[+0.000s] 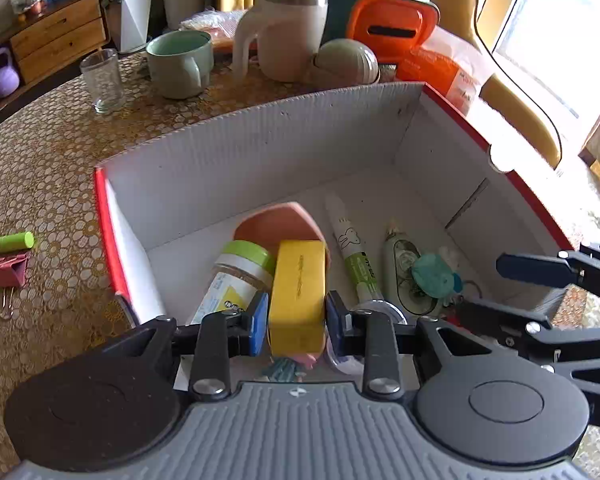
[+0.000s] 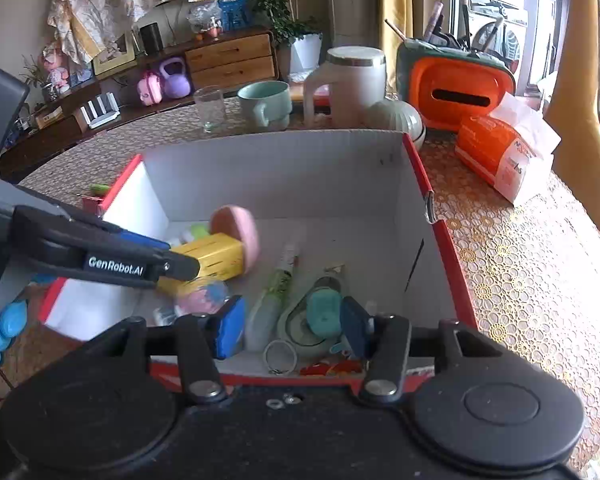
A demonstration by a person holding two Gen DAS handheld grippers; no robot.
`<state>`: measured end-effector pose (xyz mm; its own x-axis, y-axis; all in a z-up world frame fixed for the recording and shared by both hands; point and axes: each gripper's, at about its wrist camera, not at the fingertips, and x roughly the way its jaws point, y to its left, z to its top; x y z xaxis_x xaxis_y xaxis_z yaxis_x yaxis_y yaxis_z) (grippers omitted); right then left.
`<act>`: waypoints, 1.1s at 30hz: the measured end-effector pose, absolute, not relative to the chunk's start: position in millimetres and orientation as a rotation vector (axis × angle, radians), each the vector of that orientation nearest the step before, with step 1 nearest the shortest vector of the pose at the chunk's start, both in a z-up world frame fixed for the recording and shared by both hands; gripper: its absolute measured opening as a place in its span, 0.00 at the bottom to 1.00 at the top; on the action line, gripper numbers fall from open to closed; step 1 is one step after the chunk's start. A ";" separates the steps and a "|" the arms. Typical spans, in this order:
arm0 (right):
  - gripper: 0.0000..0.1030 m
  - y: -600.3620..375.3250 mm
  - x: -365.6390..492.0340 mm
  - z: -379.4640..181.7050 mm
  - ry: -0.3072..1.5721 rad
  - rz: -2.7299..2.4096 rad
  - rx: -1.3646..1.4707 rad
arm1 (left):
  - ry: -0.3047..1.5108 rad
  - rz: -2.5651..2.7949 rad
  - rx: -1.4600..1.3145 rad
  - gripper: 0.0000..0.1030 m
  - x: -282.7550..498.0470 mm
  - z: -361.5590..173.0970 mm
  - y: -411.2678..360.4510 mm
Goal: Organize rigid objects
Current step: 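Open the left tool to drop the yellow box while the right tool releases the keychain, then withdraw both tools from the box toward the pink clip and green highlighter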
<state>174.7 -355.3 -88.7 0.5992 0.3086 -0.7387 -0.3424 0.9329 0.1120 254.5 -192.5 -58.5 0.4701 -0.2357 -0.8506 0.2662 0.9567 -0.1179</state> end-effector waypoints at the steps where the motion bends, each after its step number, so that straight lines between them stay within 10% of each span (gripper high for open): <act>1: 0.52 -354.5 171.9 -86.5 0.844 0.379 -0.044 | 1.031 -0.308 0.030 0.29 252.9 -57.0 -191.3; 28: 0.76 -274.6 114.2 -24.5 0.702 0.504 -0.019 | 0.838 -0.312 -0.039 0.30 154.7 -1.7 -90.3; 33: 0.80 -243.2 113.5 -19.6 0.693 0.545 -0.037 | 0.794 -0.254 -0.054 0.69 144.0 0.5 -54.2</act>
